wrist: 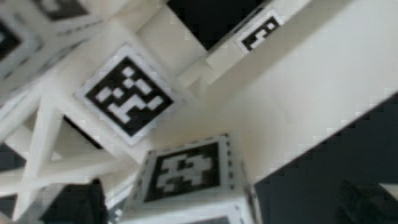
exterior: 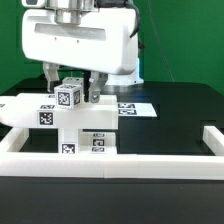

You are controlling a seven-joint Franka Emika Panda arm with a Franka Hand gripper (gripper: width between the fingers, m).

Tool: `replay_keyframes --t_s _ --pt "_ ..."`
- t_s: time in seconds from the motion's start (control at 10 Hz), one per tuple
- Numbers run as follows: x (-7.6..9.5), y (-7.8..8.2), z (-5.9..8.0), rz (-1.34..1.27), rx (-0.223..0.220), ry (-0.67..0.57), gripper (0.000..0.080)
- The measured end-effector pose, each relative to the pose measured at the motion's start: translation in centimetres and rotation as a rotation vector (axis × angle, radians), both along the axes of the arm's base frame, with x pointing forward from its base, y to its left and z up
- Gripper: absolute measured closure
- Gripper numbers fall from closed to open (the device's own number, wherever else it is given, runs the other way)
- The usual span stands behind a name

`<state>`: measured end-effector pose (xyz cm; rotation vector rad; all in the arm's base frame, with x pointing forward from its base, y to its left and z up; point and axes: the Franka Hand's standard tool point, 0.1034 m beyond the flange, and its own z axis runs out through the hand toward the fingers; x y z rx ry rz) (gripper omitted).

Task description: Assemble chair

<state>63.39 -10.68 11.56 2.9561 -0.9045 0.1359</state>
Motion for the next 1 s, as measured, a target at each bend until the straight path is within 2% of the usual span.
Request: replay_keyframes --t_s 0.3,0.5,0.6,0.7,1.0 --pt "-0.02 -0.15 0.0 0.143 -0.011 0.011 0.0151" --pt "-0.03 -0.16 -0.02 0.144 -0.011 0.011 0.0414" --pt "-0.03 -0.17 -0.02 0.143 -0.011 0.011 0.0414" --pt "-0.03 -0.17 -0.02 0.137 -0.01 0.01 0.0514" --pt "-0.04 -0.18 -0.04 0.098 -0.006 0.008 0.0514"
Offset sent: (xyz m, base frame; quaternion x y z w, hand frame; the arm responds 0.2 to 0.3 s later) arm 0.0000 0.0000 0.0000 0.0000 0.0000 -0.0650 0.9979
